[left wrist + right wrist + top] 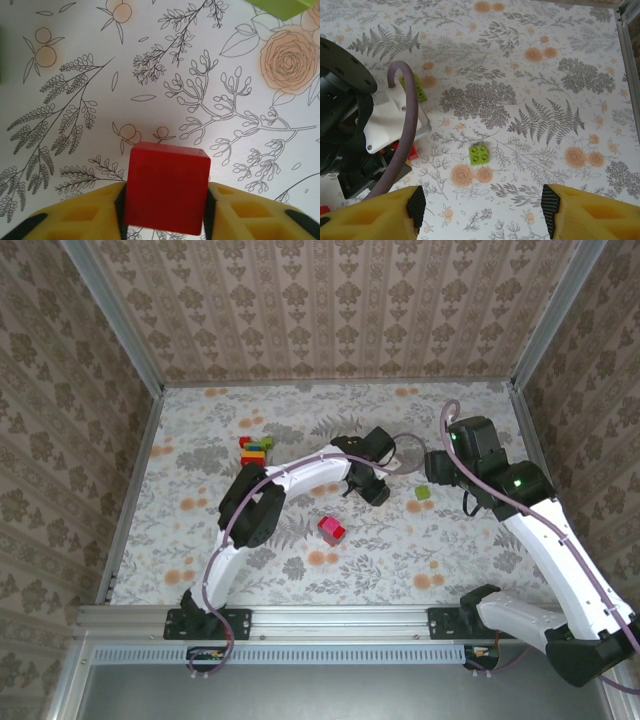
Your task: Assemble a carrot with lego
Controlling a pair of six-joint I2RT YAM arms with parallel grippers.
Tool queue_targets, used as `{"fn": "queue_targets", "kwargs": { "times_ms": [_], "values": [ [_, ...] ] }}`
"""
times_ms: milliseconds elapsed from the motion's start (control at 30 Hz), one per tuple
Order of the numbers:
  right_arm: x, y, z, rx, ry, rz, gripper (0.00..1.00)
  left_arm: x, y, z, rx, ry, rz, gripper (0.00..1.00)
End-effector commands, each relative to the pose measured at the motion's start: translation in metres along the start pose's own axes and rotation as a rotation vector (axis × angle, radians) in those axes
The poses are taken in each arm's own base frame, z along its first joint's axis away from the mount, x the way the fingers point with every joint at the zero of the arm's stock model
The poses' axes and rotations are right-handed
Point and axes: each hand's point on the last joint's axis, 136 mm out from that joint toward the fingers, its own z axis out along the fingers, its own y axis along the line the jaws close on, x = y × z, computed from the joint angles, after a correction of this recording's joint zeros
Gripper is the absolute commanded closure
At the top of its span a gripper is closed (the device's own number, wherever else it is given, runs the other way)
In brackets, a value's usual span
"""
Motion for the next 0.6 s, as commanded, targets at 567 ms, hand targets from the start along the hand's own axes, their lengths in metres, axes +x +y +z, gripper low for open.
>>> {"fn": "queue_targets", "kwargs": {
  "times_ms": [567],
  "values": [
    [0.020,0.021,0.034,-0.066,0.148,-0.032,0.31,-0.030,0.074,-0.162,0.097,-0.434,-0.222,0.11]
  ]
}}
